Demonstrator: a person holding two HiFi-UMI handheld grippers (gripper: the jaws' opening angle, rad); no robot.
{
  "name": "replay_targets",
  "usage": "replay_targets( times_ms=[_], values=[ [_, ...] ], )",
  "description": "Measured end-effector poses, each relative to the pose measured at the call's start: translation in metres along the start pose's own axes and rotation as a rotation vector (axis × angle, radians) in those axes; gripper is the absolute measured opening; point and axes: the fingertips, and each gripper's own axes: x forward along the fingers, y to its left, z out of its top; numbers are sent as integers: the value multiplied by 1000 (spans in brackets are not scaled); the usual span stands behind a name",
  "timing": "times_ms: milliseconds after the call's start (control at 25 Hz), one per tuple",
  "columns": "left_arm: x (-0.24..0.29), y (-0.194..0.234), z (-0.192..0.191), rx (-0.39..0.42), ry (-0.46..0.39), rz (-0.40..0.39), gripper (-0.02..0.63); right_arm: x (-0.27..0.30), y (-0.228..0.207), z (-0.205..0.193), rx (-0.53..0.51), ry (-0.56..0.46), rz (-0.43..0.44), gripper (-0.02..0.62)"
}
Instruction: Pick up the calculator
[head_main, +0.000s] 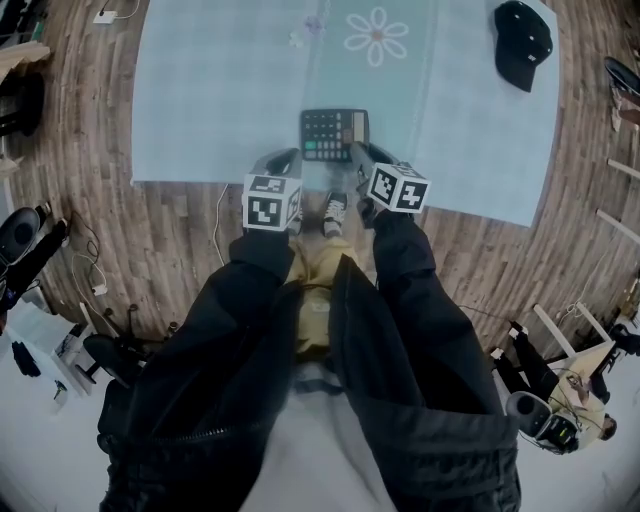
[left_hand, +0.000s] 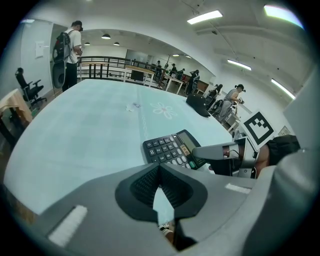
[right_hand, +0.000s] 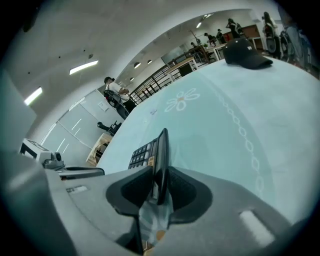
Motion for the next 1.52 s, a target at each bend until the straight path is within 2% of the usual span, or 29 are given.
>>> replay_targets(
  times_ms=[160, 320, 560, 760, 1040, 1520],
  values=[
    [-6, -2, 3, 5, -10, -6, -5, -4, 6, 0, 87, -19, 45, 49],
    [-13, -5, 9, 17, -28, -9, -5, -10, 19, 2, 87, -12, 57, 43],
    [-29, -13, 22, 38, -69, -12, -5, -34, 28, 12, 48, -57, 4, 43],
    [-49, -22, 47, 57, -141, -19, -5, -74, 52, 46, -72, -183, -36, 43],
    [-99, -48, 110, 111, -308, -40, -5, -152, 100, 102, -177, -408, -57, 43],
    [-213, -93, 216, 227, -598, -45, -5, -276, 185, 186, -305, -730, 17, 43]
  ],
)
